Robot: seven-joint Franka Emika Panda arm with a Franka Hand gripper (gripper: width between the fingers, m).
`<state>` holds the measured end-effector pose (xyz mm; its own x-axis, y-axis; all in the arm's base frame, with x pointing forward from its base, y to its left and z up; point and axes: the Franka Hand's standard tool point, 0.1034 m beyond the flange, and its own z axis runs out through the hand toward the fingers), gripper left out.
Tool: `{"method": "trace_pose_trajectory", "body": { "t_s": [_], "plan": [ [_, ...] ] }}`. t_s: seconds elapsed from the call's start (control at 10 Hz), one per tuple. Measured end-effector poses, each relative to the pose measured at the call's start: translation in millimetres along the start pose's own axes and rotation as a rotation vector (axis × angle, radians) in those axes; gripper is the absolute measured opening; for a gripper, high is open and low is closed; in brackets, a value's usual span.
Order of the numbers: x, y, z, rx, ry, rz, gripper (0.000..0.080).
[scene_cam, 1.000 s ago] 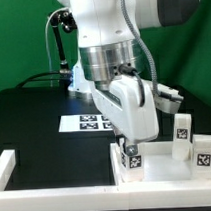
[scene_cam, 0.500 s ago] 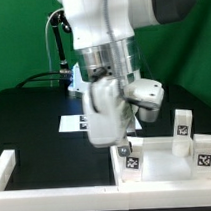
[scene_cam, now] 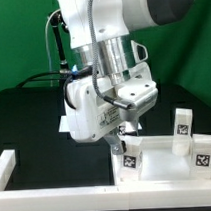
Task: Assemble square table
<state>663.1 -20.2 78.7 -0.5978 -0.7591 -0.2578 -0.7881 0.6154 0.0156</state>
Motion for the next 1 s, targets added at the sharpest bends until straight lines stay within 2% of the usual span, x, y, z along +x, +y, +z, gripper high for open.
{"method": "trace_pose_trajectory", "body": {
  "t_s": [0.1,0.2,0.3,0.6,1.0],
  "plan": [
    [0.4,0.2,0.6,-0.001,0.001,0.000,0.0438],
    [0.2,-0.6,-0.6,0.003,-0.001,-0.008,0.0566],
    [1.6,-1.6,-10.8,0.017,-0.009,-0.036,0.0632],
    [24.3,-19.0,-62.6,0.070,-0.037,-0.124,0.0648],
    [25.3,-15.8,-57.2,0.061,-0.031,-0.128,0.0649]
  ]
}}
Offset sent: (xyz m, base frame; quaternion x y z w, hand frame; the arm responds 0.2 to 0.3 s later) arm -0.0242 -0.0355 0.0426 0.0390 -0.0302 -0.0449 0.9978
